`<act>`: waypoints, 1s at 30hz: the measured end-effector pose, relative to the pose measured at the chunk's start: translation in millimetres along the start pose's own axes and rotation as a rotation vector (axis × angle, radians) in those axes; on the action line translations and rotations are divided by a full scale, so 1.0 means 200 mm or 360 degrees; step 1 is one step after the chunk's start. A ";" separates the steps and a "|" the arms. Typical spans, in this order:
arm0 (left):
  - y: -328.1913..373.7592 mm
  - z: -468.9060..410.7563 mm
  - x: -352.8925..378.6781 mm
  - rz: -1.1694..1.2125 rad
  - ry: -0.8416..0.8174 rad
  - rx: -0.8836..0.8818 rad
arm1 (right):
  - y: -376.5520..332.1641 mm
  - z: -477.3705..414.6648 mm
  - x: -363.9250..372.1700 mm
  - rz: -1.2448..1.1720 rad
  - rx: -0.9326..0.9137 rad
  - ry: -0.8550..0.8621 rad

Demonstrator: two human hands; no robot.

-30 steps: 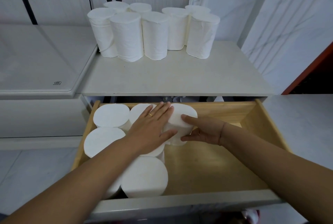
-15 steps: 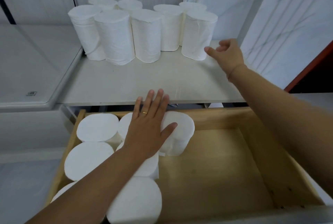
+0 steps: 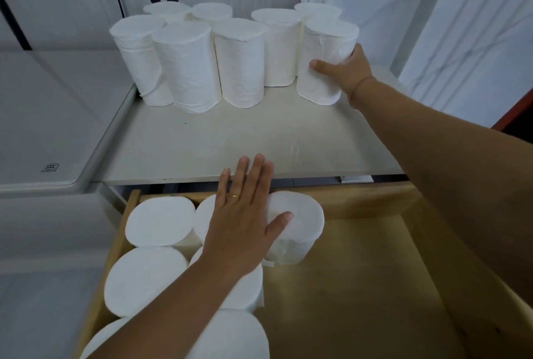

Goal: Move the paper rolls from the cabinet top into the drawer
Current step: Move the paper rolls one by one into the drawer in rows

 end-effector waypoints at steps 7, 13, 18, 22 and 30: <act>0.00 0.00 0.00 -0.0028 0.0004 -0.0011 | 0.06 0.35 -0.12 -0.0131 -0.0089 -0.0428; -0.01 0.00 -0.01 0.0004 -0.0005 -0.0027 | 0.16 0.86 -0.41 -0.0068 -0.0072 -0.1025; 0.05 0.05 -0.03 -0.0020 -0.0044 0.0153 | 0.32 1.08 -0.61 0.0000 0.0010 -0.1199; 0.07 0.11 -0.03 0.0086 -0.0132 0.0223 | 0.60 1.10 -0.56 0.0254 0.0173 -0.1061; 0.06 0.12 0.00 0.0175 -0.0253 0.0157 | 0.89 1.05 -0.49 0.0601 0.0261 -0.0978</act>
Point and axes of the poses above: each hand's wrist, its own z-axis away from the middle knuckle, its own x-axis out of the palm, y = z × x, the point moved 4 cm from there along -z, towards the middle knuckle, and after that the axes turned 12 degrees about x, right-handed, at the moved point
